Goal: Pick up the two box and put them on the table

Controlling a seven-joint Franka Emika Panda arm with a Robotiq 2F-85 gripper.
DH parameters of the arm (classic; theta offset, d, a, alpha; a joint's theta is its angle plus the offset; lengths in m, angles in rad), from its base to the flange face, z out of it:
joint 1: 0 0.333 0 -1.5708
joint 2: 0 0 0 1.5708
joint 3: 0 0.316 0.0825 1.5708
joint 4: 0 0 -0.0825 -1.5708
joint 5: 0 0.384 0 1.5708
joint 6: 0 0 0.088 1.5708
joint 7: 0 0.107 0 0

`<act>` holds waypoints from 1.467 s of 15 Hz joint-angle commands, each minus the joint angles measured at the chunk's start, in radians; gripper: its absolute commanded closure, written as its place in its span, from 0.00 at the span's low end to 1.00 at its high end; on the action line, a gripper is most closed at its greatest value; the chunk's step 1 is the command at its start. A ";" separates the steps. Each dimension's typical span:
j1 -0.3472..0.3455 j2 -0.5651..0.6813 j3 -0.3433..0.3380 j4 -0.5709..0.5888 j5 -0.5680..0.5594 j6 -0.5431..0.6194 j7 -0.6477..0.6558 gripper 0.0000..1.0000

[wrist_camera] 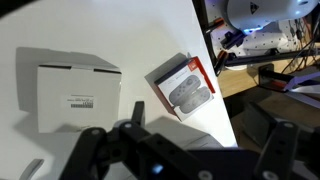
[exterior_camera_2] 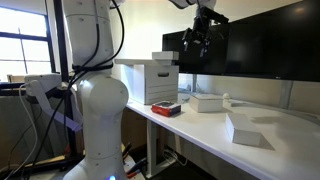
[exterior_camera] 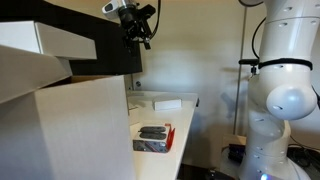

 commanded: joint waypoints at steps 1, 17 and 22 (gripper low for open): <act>0.025 -0.011 0.040 0.042 -0.057 0.019 -0.042 0.00; 0.137 0.030 0.157 0.137 0.014 0.141 -0.254 0.00; 0.176 0.064 0.207 0.193 0.006 0.147 -0.297 0.00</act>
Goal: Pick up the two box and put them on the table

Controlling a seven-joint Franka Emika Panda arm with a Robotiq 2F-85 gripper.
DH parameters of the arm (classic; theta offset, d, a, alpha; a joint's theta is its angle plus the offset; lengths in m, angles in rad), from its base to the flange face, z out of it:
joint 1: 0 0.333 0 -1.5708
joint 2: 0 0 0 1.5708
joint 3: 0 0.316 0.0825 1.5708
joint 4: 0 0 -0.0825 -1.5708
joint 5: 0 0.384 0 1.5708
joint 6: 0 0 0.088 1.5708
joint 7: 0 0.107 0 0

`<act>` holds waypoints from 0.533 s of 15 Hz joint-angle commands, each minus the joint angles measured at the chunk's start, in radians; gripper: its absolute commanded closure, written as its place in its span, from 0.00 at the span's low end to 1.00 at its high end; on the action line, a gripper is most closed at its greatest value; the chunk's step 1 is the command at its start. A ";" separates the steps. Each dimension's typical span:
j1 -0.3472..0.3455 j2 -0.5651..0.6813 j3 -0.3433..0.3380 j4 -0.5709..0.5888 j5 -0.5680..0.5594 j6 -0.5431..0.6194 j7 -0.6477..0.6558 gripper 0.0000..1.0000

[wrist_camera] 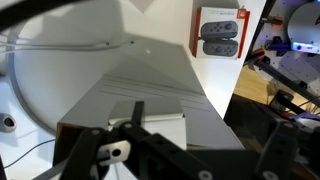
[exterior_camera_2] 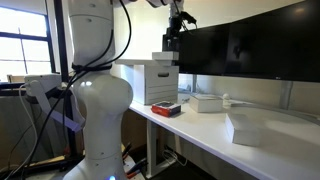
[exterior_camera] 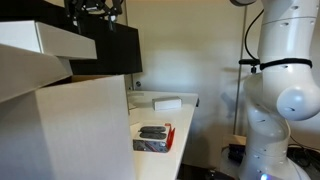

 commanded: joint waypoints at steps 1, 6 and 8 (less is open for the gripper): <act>0.016 0.028 0.029 0.054 0.006 0.010 -0.050 0.00; 0.035 0.058 0.046 0.085 0.009 0.012 -0.053 0.00; 0.042 0.067 0.049 0.088 0.011 0.016 -0.052 0.00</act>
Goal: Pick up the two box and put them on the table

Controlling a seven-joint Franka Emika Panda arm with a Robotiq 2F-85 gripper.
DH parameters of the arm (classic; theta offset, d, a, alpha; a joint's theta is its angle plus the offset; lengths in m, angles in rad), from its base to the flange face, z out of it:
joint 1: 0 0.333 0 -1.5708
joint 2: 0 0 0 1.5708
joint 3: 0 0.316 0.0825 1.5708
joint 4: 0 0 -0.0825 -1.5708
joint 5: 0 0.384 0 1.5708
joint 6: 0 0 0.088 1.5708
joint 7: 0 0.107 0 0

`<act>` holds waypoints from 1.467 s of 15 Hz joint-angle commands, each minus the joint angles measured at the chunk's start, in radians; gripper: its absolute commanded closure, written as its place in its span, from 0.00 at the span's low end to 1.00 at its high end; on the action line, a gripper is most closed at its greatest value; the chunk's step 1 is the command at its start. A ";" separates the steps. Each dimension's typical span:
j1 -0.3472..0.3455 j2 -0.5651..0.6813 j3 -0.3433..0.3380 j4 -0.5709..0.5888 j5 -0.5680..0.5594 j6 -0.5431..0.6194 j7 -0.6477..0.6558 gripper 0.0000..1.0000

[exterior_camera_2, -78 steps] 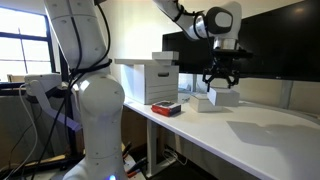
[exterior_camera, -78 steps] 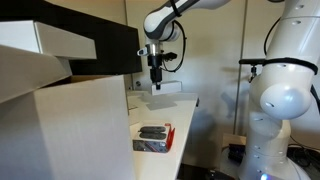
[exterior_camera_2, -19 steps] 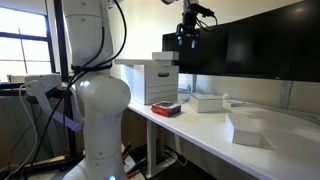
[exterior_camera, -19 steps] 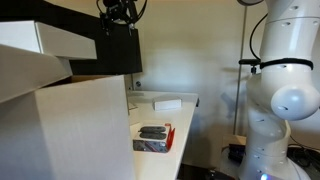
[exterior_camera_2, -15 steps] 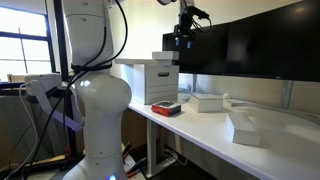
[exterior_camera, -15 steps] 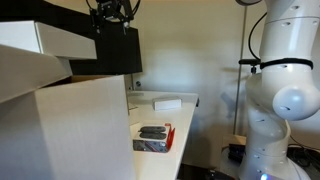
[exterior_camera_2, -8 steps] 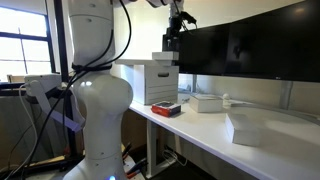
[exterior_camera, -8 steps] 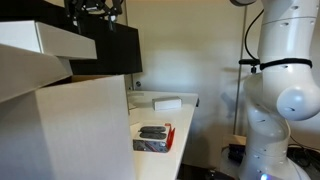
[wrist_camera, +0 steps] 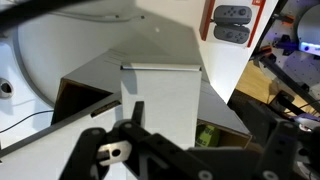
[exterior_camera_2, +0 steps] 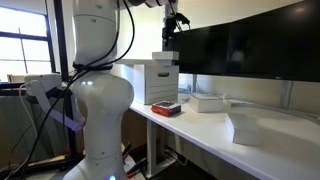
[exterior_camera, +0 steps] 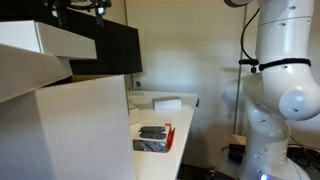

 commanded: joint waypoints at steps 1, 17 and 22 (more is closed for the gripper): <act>0.008 0.017 0.008 0.014 0.004 0.015 -0.027 0.00; 0.083 0.129 0.050 0.088 -0.023 0.090 0.007 0.00; 0.101 0.161 0.051 0.117 -0.029 0.088 0.014 0.00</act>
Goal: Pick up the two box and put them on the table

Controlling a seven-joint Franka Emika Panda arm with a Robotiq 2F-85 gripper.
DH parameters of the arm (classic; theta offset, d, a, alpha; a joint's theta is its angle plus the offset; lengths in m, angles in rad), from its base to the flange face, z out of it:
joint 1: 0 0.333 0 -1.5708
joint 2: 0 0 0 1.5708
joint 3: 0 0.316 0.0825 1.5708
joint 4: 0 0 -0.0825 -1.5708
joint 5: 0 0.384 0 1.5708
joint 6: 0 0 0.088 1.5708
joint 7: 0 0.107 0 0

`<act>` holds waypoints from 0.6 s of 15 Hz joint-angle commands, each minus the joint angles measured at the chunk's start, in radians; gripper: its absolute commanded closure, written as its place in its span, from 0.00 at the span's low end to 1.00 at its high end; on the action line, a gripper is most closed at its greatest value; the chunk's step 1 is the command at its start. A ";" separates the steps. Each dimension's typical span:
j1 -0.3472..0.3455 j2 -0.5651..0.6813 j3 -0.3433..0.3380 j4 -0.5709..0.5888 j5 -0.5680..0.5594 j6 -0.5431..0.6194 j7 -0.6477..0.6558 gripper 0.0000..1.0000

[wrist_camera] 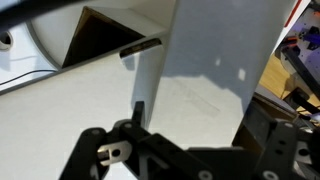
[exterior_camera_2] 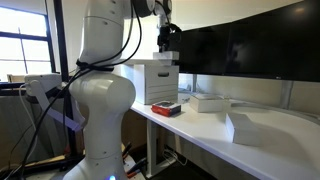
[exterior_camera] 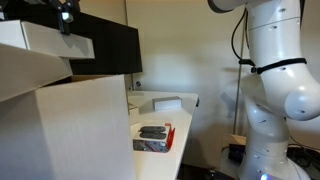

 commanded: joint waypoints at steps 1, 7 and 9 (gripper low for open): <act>0.014 0.026 0.004 0.032 -0.023 0.013 0.014 0.00; 0.030 0.042 0.002 0.041 -0.041 0.002 0.022 0.00; 0.038 0.045 0.002 0.033 -0.058 0.000 0.027 0.25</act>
